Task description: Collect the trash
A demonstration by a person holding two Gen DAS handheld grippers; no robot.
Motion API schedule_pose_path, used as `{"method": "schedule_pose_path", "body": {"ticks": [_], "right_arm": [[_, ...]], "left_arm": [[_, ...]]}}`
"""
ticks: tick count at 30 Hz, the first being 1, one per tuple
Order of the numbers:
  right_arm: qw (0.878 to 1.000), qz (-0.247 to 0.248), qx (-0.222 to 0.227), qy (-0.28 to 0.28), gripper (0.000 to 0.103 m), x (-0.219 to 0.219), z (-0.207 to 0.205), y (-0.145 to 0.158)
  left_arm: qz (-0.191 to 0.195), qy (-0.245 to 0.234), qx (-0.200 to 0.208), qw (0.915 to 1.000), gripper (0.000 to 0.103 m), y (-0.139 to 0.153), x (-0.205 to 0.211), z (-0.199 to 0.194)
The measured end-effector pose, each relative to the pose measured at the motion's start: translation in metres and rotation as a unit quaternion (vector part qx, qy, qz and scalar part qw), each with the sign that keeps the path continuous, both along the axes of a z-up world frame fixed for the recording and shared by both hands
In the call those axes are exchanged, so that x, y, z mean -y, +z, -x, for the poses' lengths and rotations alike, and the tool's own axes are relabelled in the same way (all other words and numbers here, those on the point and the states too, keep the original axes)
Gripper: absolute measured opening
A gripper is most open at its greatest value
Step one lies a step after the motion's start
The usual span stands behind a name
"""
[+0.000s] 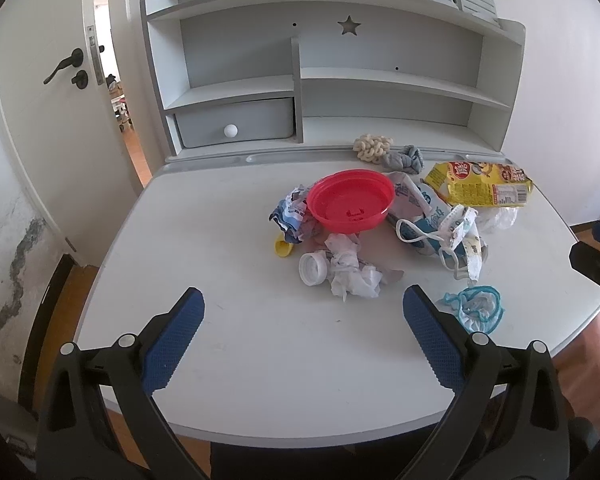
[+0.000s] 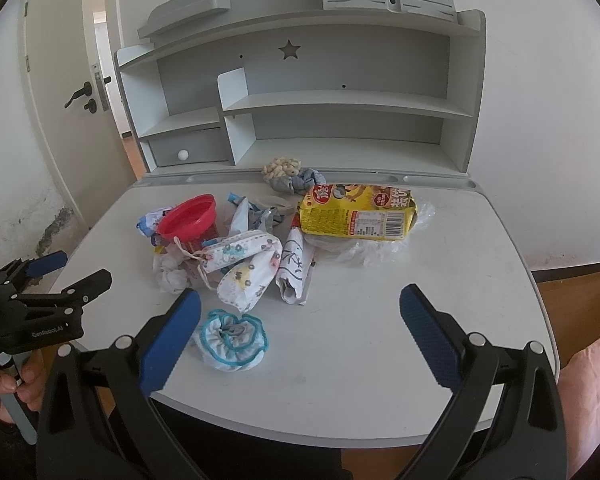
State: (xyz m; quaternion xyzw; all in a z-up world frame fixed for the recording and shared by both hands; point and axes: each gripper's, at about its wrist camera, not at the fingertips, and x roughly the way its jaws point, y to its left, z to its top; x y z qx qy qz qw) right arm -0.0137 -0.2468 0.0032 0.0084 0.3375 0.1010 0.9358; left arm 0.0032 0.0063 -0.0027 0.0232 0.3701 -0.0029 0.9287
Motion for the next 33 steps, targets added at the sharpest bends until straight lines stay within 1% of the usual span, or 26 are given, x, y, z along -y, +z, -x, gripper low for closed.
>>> {"method": "schedule_pose_path", "body": {"ticks": [33], "right_arm": [[1.0, 0.001, 0.001, 0.002, 0.096, -0.0036, 0.0012, 0.002]], "left_arm": [[-0.002, 0.003, -0.005, 1.0, 0.097, -0.0019, -0.0024, 0.0003]]}}
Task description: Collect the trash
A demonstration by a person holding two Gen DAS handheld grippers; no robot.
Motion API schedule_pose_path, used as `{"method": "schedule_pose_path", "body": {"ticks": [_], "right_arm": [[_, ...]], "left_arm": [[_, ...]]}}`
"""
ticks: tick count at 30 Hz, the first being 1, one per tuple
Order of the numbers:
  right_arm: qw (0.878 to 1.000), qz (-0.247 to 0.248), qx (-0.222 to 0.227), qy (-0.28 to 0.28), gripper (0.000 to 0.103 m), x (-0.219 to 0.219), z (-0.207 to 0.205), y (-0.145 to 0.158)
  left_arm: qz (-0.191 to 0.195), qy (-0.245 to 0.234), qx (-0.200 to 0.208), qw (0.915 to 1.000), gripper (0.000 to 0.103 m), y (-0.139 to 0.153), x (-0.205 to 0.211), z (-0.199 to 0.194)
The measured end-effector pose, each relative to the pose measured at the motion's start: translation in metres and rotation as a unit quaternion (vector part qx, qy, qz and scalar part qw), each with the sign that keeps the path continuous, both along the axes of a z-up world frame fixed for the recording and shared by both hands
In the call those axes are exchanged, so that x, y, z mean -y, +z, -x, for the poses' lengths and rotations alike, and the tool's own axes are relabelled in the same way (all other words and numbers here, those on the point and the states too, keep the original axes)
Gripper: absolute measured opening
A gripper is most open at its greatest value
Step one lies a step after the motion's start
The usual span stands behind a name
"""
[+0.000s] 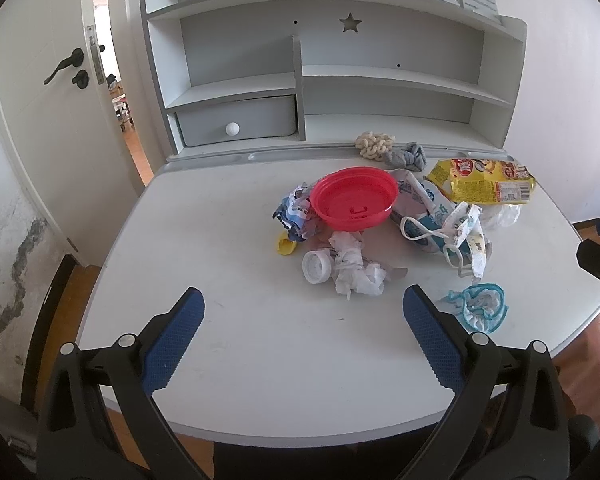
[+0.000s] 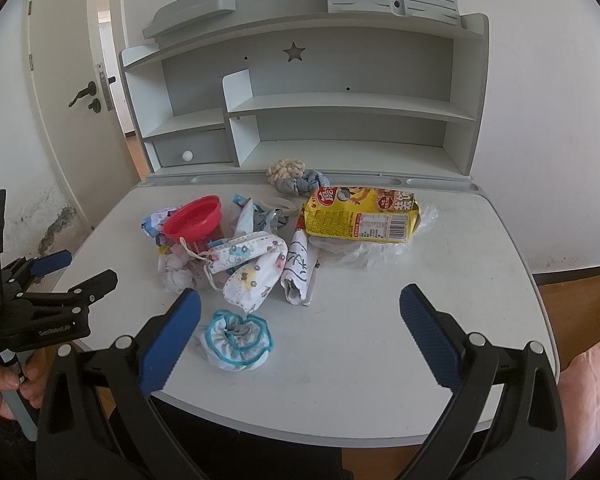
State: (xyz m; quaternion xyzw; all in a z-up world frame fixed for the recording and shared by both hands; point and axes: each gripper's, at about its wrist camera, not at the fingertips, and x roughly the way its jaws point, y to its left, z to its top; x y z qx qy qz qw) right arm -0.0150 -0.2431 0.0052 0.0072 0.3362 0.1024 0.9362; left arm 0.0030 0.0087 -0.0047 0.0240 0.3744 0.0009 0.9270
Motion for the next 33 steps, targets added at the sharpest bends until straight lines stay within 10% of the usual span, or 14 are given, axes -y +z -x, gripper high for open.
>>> {"method": "schedule_pose_path", "body": {"ticks": [21, 28, 33], "right_arm": [[0.998, -0.007, -0.033, 0.061, 0.096, -0.011, -0.029, -0.032], [0.993, -0.01, -0.064, 0.098, 0.096, -0.034, -0.057, -0.039], [0.987, 0.004, -0.073, 0.144, 0.096, -0.071, -0.089, -0.027]], "left_arm": [[0.003, -0.059, -0.059, 0.9965, 0.094, -0.04, -0.043, -0.116], [0.02, -0.098, -0.082, 0.9916, 0.024, -0.051, -0.046, -0.144], [0.031, -0.098, -0.059, 0.993, 0.016, -0.038, -0.059, -0.135]]}}
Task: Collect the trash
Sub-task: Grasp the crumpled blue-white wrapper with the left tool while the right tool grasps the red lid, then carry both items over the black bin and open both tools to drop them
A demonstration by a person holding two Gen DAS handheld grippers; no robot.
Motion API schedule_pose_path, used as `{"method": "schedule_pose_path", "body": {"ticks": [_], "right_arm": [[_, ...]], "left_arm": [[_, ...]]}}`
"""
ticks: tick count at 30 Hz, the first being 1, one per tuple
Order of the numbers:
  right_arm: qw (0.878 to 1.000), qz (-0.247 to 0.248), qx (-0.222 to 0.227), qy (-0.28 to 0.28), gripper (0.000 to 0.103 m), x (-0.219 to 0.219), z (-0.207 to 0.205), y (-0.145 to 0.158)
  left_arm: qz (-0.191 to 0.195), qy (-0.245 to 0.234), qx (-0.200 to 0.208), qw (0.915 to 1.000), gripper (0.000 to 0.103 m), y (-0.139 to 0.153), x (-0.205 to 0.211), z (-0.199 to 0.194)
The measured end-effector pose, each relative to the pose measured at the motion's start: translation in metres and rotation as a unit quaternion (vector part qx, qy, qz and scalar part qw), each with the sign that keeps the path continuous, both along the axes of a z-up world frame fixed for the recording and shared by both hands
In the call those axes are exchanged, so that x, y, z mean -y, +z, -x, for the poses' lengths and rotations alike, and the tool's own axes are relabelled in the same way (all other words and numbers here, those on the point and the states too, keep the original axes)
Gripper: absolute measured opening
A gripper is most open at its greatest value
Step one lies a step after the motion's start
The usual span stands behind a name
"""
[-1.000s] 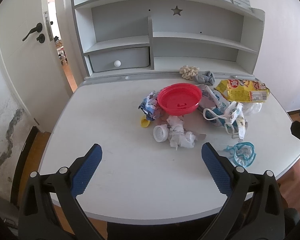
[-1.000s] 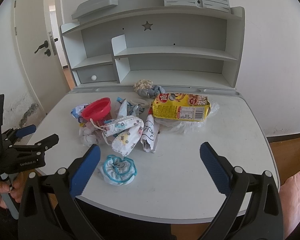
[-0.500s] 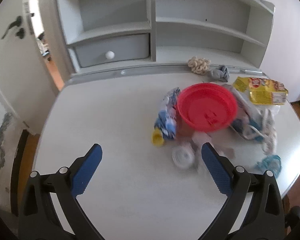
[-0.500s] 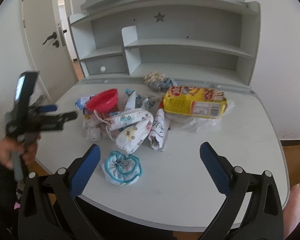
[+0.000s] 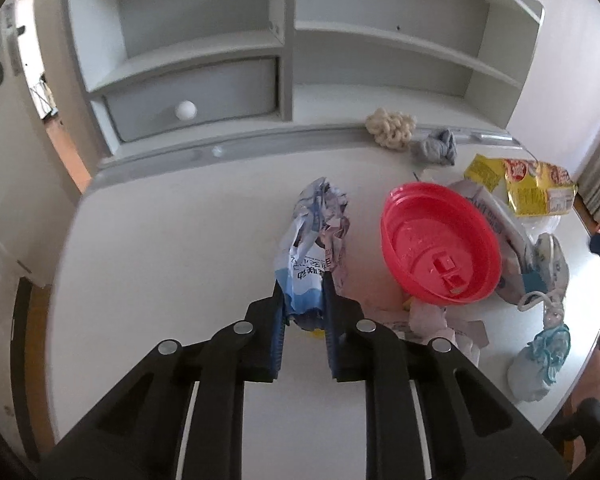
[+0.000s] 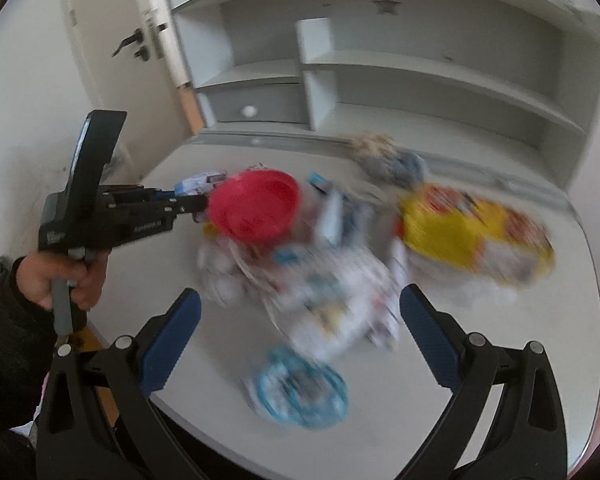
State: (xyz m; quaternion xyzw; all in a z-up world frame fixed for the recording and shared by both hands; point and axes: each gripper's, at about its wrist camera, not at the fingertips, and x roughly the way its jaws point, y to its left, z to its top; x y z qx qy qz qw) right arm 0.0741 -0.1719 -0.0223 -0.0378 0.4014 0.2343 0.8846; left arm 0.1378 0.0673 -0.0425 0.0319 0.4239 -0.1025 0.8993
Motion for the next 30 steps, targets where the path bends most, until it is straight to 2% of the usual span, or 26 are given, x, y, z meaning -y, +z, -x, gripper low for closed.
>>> {"method": "schedule_pose_path", "body": {"ticks": [4, 9, 12, 15, 20, 21, 23, 27, 30], "right_arm": [[0.999, 0.029, -0.008, 0.04, 0.096, -0.041, -0.033, 0.005], [0.994, 0.083, -0.028, 0.067, 0.096, -0.088, -0.066, -0.008], [0.99, 0.124, -0.02, 0.062, 0.096, -0.106, -0.076, -0.016], [0.987, 0.144, -0.024, 0.06, 0.096, -0.117, -0.086, -0.023], [0.988, 0.141, -0.049, 0.044, 0.094, -0.116, -0.099, -0.033], [0.989, 0.133, -0.049, 0.045, 0.08, -0.115, -0.099, -0.032], [0.99, 0.132, -0.037, 0.04, 0.079, -0.112, -0.098, -0.028], [0.994, 0.098, -0.012, 0.041, 0.079, -0.1, -0.082, -0.003], [0.998, 0.056, 0.008, 0.018, 0.079, -0.065, -0.067, 0.021]], "left_arm": [[0.001, 0.007, 0.021, 0.9998, 0.016, 0.017, -0.016, 0.016], [0.009, 0.028, 0.037, 0.9989, 0.016, 0.032, -0.041, 0.035], [0.012, 0.033, 0.039, 0.9986, 0.016, 0.033, -0.051, 0.043], [0.015, 0.035, 0.039, 0.9985, 0.016, 0.032, -0.057, 0.047], [0.018, 0.033, 0.033, 0.9988, 0.016, 0.028, -0.057, 0.047], [0.017, 0.03, 0.033, 0.9989, 0.016, 0.028, -0.055, 0.048], [0.015, 0.029, 0.036, 0.9988, 0.016, 0.03, -0.052, 0.048], [0.014, 0.025, 0.045, 0.9986, 0.016, 0.04, -0.041, 0.048], [0.017, 0.005, 0.056, 0.9983, 0.016, 0.051, -0.019, 0.05]]}}
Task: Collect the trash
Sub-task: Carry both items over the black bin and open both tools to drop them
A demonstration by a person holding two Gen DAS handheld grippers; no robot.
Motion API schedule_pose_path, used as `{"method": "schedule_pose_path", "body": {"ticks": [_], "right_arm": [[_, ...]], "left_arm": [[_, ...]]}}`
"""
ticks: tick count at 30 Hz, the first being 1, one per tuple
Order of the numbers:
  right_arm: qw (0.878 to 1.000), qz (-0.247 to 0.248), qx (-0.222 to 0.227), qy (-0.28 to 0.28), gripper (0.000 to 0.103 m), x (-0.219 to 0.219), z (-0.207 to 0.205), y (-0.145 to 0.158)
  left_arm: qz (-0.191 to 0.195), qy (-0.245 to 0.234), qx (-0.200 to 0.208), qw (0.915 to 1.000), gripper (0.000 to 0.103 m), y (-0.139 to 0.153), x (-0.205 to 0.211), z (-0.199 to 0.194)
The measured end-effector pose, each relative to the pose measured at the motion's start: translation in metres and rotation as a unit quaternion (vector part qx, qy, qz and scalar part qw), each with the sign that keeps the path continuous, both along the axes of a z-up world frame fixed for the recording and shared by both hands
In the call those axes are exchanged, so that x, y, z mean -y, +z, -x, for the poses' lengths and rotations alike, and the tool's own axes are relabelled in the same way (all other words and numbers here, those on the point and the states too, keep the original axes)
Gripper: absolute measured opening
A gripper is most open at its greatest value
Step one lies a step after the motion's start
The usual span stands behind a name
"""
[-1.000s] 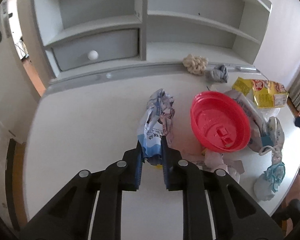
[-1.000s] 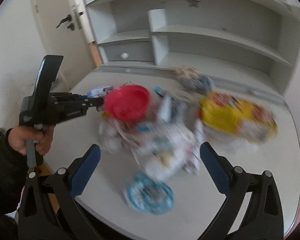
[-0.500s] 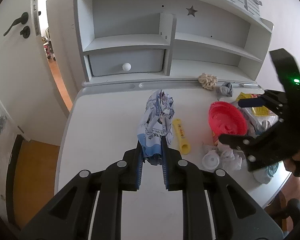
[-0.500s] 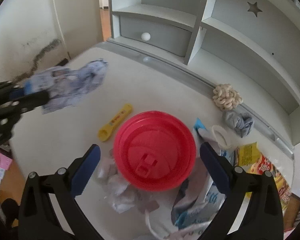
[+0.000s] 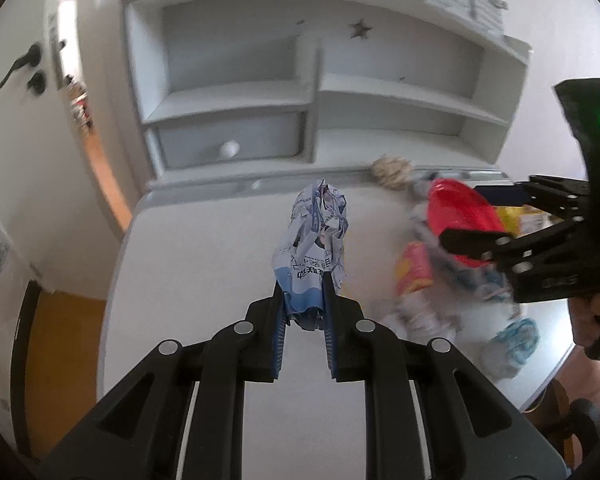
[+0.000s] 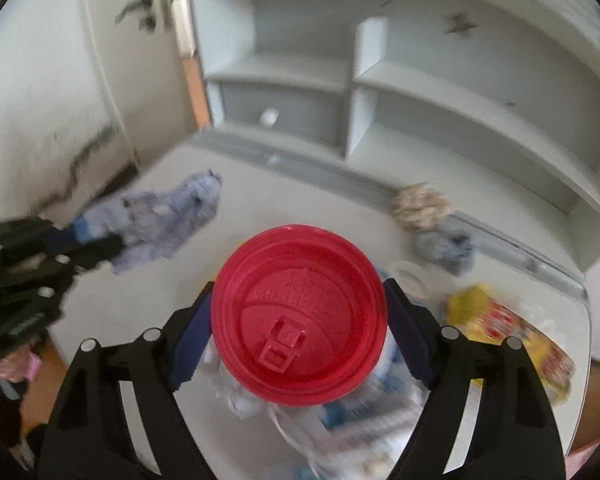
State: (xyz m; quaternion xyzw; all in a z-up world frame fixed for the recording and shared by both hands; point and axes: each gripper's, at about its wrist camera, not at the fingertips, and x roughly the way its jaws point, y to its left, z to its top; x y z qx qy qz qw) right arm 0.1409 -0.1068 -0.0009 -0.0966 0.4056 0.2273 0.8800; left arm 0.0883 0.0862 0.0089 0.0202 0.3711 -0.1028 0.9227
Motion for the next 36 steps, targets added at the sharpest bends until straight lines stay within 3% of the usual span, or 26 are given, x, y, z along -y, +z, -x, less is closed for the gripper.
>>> {"method": "schedule_pose_path", "body": {"ticks": [4, 8, 11, 14, 15, 16, 21, 23, 26, 30, 36], "right_arm": [[0.997, -0.037, 0.028, -0.063, 0.079, 0.083, 0.032, 0.023], [0.983, -0.055, 0.043, -0.171, 0.079, 0.193, 0.083, 0.026], [0.964, -0.06, 0.047, -0.253, 0.079, 0.27, 0.123, 0.018], [0.937, -0.062, 0.038, -0.342, 0.079, 0.352, 0.175, -0.002], [0.925, -0.064, 0.031, -0.372, 0.079, 0.379, 0.194, -0.012], [0.914, -0.069, 0.022, -0.399, 0.079, 0.406, 0.211, -0.023], [0.865, -0.088, -0.024, -0.493, 0.079, 0.494, 0.288, -0.089], [0.85, -0.101, -0.048, -0.514, 0.08, 0.516, 0.308, -0.121], [0.833, -0.118, -0.08, -0.534, 0.08, 0.547, 0.334, -0.171], [0.817, -0.142, -0.13, -0.543, 0.079, 0.571, 0.338, -0.242], [0.799, -0.176, -0.201, -0.539, 0.08, 0.589, 0.333, -0.333]], "left_arm": [[0.006, -0.053, 0.01, 0.9985, 0.016, 0.012, 0.053, 0.001], [0.03, -0.139, 0.013, 0.9897, 0.016, 0.018, 0.135, 0.012], [0.046, -0.22, 0.01, 0.9743, 0.016, 0.018, 0.212, 0.032], [0.047, -0.307, 0.004, 0.9506, 0.016, 0.009, 0.296, 0.065], [0.049, -0.352, -0.005, 0.9346, 0.016, 0.002, 0.334, 0.082], [0.049, -0.378, -0.014, 0.9244, 0.016, -0.005, 0.358, 0.093], [0.02, -0.49, -0.062, 0.8695, 0.016, -0.063, 0.482, 0.144], [0.008, -0.514, -0.083, 0.8536, 0.016, -0.092, 0.519, 0.156], [-0.026, -0.535, -0.115, 0.8363, 0.016, -0.143, 0.569, 0.166], [-0.062, -0.544, -0.163, 0.8206, 0.016, -0.22, 0.619, 0.16], [-0.095, -0.537, -0.216, 0.8102, 0.016, -0.308, 0.668, 0.159]]}}
